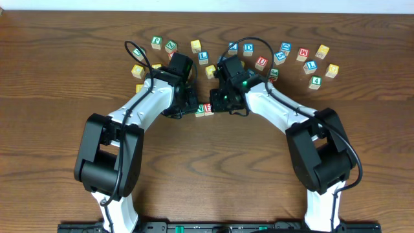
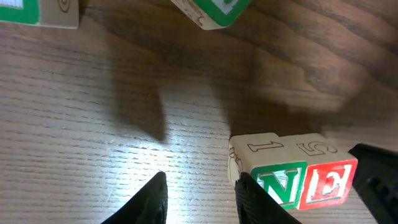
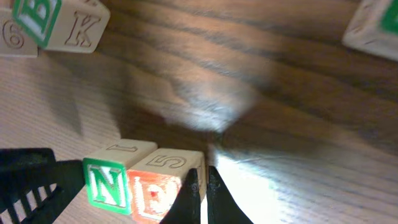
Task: Spell out NEURIPS
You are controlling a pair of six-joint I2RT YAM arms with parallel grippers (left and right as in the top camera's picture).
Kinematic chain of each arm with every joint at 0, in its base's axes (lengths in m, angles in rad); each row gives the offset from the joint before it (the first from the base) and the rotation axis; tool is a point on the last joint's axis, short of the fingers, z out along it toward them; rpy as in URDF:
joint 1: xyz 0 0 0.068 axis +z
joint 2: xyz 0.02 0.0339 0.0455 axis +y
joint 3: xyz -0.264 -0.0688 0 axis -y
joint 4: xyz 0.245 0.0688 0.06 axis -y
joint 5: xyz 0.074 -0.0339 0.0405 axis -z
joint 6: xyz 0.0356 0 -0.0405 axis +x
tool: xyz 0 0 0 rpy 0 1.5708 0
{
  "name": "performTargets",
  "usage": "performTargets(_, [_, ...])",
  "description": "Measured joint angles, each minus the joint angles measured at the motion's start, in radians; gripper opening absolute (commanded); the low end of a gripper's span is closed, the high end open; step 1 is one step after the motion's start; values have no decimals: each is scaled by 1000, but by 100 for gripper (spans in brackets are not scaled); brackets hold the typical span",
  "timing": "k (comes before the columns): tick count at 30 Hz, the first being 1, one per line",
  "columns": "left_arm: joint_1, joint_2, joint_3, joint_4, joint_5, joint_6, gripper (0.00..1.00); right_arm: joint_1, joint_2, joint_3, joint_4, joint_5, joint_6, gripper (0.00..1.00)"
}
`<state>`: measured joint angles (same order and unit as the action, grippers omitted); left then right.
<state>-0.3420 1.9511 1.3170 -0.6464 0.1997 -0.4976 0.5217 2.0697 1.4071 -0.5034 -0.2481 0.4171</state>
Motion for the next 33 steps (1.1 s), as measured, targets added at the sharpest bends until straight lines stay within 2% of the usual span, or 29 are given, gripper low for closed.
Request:
performTargets(4, [2, 0, 0, 0, -3, 1, 35, 14, 0, 0, -32, 10, 13, 1])
performTargets(7, [2, 0, 0, -2, -3, 2, 31, 19, 0, 0, -58, 6, 24, 1])
performTargets(33, [-35, 0, 0, -45, -18, 53, 31, 21, 1, 0, -145, -27, 50, 1])
